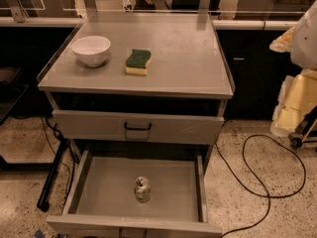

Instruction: Pick 7up can from middle drawer and place on counter

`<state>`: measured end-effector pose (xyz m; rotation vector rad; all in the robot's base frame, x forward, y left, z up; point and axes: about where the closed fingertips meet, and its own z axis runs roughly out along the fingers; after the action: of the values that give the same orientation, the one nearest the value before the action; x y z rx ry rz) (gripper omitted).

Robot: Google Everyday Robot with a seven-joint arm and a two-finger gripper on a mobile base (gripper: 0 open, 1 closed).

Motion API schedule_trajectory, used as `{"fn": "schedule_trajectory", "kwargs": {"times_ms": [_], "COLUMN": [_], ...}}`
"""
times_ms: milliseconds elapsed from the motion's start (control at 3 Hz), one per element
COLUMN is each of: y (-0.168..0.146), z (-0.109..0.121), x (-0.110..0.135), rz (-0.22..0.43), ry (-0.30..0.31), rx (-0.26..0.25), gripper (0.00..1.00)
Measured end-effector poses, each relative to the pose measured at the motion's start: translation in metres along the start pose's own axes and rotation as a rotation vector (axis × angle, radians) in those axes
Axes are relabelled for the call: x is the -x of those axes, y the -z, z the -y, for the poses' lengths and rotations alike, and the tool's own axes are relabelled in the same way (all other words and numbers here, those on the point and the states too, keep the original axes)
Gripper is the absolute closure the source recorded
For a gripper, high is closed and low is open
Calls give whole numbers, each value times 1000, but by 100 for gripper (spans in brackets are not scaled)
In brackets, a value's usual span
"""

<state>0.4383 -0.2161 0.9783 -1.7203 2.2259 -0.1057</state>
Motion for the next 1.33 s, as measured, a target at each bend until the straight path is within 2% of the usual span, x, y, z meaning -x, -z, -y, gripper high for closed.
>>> {"fn": "schedule_trajectory", "kwargs": {"times_ms": [333, 667, 1000, 1333], "y": [0, -18, -72, -125], "z": [0, -4, -17, -30], "x": [0, 1, 3, 9], "rz": [0, 22, 60, 109], "ry": [0, 4, 12, 17], "rx": [0, -6, -2, 30], "gripper": [0, 0, 0, 0]}}
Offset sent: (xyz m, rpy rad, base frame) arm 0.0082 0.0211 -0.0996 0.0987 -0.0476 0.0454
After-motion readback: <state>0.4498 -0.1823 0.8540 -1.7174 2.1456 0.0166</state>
